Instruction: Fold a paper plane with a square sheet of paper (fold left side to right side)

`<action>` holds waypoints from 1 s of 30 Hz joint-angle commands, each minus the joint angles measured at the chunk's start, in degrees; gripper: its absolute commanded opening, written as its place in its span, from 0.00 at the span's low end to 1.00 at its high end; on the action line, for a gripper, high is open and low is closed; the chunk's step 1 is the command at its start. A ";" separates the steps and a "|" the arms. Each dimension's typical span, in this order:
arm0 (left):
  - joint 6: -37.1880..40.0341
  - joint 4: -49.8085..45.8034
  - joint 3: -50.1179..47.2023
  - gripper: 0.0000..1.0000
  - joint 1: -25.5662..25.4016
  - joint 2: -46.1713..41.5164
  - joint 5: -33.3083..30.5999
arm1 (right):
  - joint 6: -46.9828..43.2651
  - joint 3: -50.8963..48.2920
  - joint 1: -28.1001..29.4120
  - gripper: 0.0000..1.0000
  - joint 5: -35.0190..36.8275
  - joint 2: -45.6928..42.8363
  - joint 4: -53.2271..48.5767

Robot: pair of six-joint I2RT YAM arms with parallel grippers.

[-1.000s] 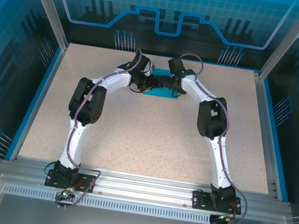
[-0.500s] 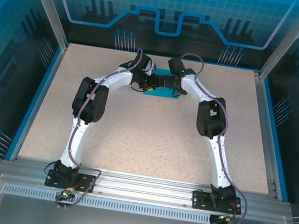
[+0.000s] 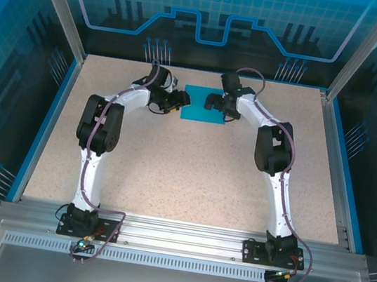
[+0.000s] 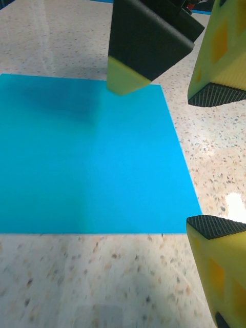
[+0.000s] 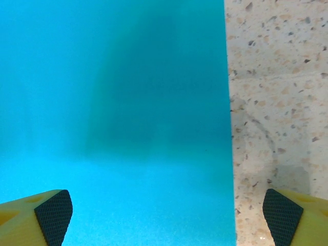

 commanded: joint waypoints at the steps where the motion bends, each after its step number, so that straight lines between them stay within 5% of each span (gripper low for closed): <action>1: -0.55 -1.93 3.41 0.61 -0.62 2.07 0.89 | -0.73 3.15 -0.22 0.99 -0.99 -0.57 -2.48; 16: -1.39 -5.90 15.86 0.57 -3.24 12.60 4.16 | -1.11 1.85 -1.44 0.99 -1.44 -3.32 -2.57; 30: 3.73 -8.55 2.05 0.56 -5.62 6.18 2.48 | -0.74 -3.94 -1.86 0.99 -0.90 -10.28 -1.87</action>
